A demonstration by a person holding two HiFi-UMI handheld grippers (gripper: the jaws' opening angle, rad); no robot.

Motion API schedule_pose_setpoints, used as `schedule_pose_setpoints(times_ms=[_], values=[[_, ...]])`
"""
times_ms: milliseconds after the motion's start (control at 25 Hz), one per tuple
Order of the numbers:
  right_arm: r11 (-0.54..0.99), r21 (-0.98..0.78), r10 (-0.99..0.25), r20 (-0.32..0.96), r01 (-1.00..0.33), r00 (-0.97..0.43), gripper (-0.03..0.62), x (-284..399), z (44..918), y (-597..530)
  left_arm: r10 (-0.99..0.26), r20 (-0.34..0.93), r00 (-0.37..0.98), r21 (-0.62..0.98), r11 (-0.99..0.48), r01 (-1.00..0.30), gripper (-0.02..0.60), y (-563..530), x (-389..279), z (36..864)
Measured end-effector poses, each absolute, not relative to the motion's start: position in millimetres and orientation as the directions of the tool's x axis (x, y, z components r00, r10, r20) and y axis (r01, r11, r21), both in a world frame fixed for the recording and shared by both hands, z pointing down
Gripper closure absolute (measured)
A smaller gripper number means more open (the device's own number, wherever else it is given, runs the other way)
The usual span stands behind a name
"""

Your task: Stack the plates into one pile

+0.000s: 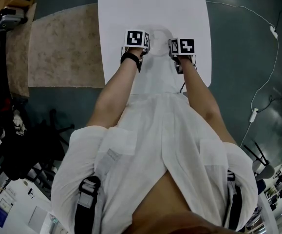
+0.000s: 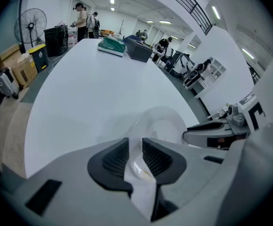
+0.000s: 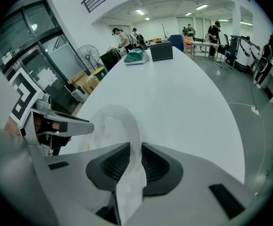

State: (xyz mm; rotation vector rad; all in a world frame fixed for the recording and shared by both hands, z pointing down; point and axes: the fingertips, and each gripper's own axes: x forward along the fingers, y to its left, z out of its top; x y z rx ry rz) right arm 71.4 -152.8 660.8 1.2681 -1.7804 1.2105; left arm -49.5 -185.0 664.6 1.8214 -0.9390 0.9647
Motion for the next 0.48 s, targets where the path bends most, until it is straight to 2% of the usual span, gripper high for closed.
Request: schedule_pose_setpoints(times_ms=[160,280,480], values=[[0.115,-0.310,-0.379,0.864,-0.944,-0.330,0.502,73.0,657.6,-154.9,-0.234,0.883,0.408,0.288,-0.417,-0.862,0.481,-187.9,-46.8,662.6],[0.129,-0.299,-0.393,0.860,-0.945,-0.326,0.502,72.4,654.6,-157.6,-0.223,0.881,0.418,0.288,-0.448,-0.846,0.445,-187.0,-42.2,662.2],[0.149,-0.294,-0.418,0.846,-0.944,-0.330,0.502,75.7,646.1,-157.9,-0.255,0.875,0.412,0.251,-0.490,-0.835,0.443,-190.3,-41.3,651.3]])
